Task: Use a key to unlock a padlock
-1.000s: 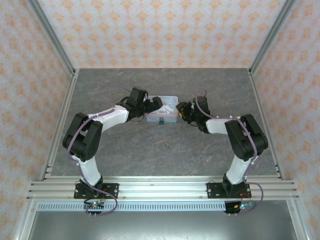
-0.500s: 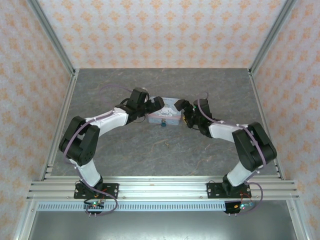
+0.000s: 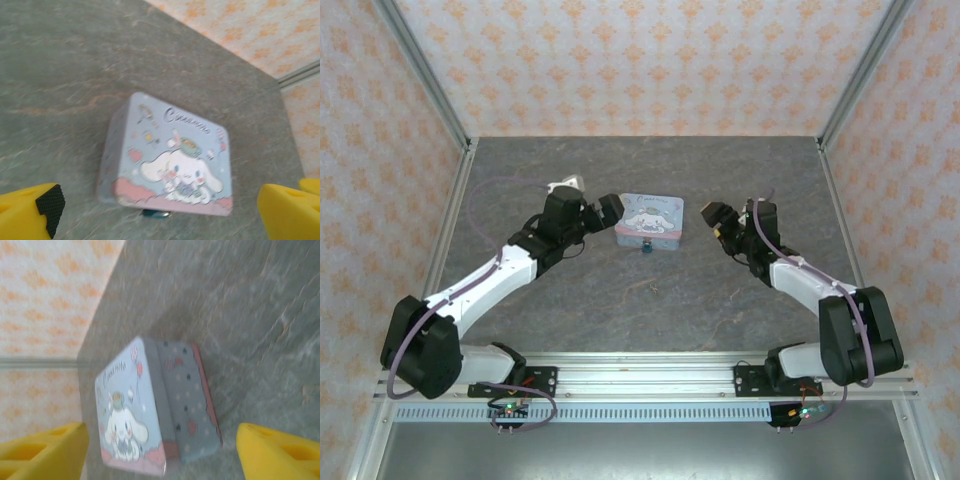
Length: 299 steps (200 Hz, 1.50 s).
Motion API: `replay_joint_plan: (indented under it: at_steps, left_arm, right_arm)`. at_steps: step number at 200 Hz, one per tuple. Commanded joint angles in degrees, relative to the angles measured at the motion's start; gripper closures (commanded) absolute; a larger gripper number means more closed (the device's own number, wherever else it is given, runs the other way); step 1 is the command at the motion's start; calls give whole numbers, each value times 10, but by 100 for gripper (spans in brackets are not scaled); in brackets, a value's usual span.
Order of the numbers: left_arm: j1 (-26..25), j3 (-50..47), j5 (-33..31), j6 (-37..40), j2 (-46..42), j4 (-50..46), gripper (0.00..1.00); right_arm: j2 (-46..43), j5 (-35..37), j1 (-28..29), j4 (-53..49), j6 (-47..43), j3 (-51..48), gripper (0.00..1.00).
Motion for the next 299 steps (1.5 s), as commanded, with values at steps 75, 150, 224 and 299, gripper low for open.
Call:
replay_joint_plan:
  at_steps: [75, 150, 224, 299]
  left_arm:
    - [5, -62, -42, -99, -74, -90, 0]
    - [46, -54, -35, -92, -109, -112, 0]
    - [67, -68, -19, -93, -126, -108, 0]
    - [69, -70, -15, -93, -118, -97, 0]
  right_arm:
    - [95, 122, 276, -371, -232, 146, 45]
    - [219, 200, 365, -443, -281, 248, 55]
    - [252, 218, 378, -457, -278, 269, 61]
    - [277, 241, 378, -453, -288, 281, 72]
